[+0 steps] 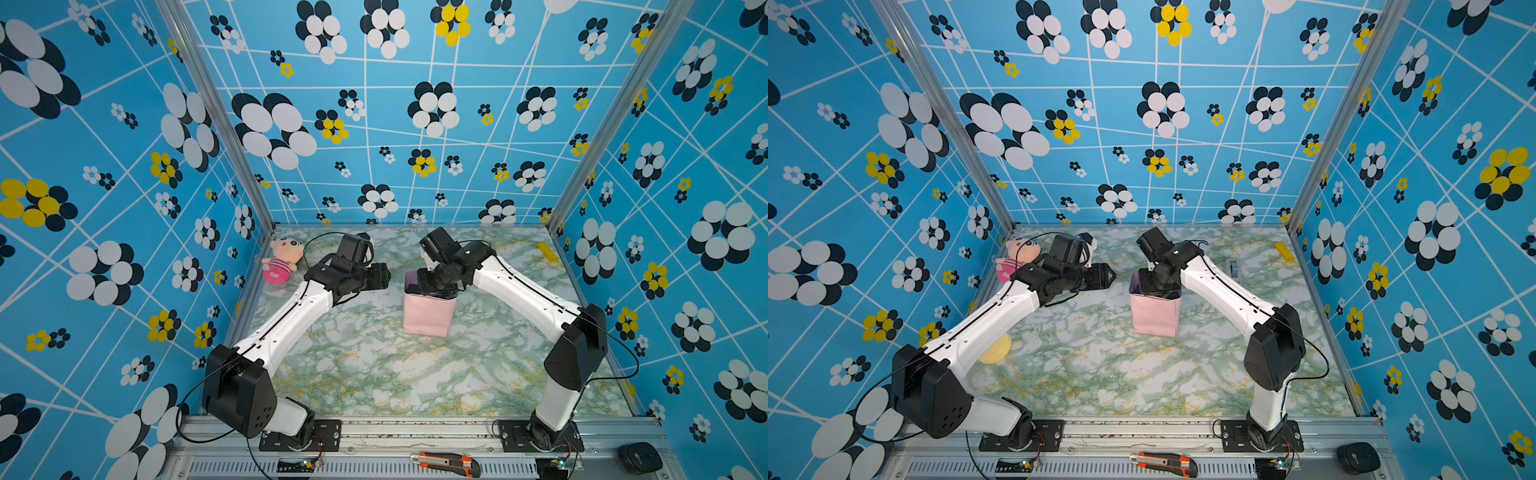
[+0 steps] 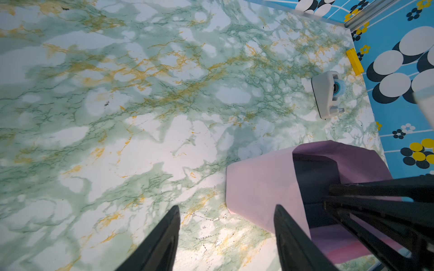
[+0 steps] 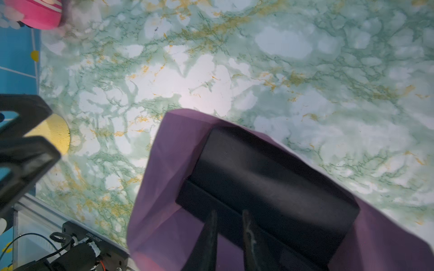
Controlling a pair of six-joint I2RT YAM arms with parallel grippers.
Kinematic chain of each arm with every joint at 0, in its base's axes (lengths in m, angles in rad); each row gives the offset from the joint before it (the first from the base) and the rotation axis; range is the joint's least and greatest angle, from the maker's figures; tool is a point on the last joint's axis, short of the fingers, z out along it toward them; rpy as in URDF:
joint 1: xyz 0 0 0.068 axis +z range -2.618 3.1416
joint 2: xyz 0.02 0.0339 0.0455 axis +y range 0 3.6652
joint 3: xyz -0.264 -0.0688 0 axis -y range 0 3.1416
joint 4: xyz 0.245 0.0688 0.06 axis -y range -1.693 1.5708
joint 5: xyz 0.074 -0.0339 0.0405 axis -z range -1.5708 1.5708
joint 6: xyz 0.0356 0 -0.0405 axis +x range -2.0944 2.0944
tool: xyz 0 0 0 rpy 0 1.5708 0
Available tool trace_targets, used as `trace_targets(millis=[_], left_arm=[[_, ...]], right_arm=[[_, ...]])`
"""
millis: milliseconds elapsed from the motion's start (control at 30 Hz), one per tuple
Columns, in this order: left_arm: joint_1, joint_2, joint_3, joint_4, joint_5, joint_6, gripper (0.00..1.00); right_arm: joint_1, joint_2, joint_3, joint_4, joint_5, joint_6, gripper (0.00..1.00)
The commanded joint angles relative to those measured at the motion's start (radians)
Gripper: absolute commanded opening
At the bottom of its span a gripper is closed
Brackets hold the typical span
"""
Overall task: Wrap a gift box in wrapping paper
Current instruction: Press the gift box onto the wrapping paper.
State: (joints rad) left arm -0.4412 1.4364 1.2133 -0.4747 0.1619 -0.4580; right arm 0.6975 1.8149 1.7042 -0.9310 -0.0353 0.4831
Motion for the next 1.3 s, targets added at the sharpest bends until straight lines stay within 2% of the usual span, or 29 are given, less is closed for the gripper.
trace_targets(millis=[0, 133, 267, 700, 767, 833, 900, 1067, 1167, 1233, 1267], left_arm=[[0.019, -0.048, -0.075, 0.123, 0.064, -0.019, 0.66], [0.021, -0.065, -0.147, 0.225, 0.121, -0.011, 0.66], [0.020, -0.079, -0.199, 0.288, 0.130, 0.000, 0.66], [0.019, -0.071, -0.231, 0.313, 0.163, 0.036, 0.67], [0.019, -0.074, -0.243, 0.339, 0.183, 0.064, 0.70], [0.019, -0.078, -0.264, 0.387, 0.215, 0.111, 0.75], [0.017, -0.090, -0.287, 0.433, 0.246, 0.178, 0.80], [0.017, -0.131, -0.388, 0.601, 0.353, 0.356, 0.87], [0.013, -0.137, -0.448, 0.697, 0.430, 0.453, 0.89], [0.008, -0.131, -0.470, 0.734, 0.443, 0.490, 0.91], [0.005, -0.120, -0.479, 0.752, 0.454, 0.504, 0.92]], right_arm=[[0.000, 0.022, -0.033, 0.008, 0.012, 0.013, 0.22], [0.000, 0.044, -0.033, -0.009, 0.033, 0.019, 0.22], [0.000, 0.055, -0.056, -0.012, 0.042, 0.033, 0.23], [0.001, 0.070, -0.201, 0.033, 0.029, 0.100, 0.21], [0.002, 0.054, -0.191, 0.045, 0.029, 0.090, 0.23], [0.001, 0.028, -0.145, 0.046, 0.035, 0.067, 0.28], [0.002, -0.012, -0.077, 0.064, 0.044, 0.027, 0.37], [0.000, -0.155, -0.054, 0.173, 0.100, -0.054, 0.45], [-0.001, -0.289, -0.181, 0.309, 0.127, -0.144, 0.47], [-0.004, -0.395, -0.320, 0.438, 0.134, -0.214, 0.55], [-0.011, -0.456, -0.396, 0.505, 0.136, -0.238, 0.63]])
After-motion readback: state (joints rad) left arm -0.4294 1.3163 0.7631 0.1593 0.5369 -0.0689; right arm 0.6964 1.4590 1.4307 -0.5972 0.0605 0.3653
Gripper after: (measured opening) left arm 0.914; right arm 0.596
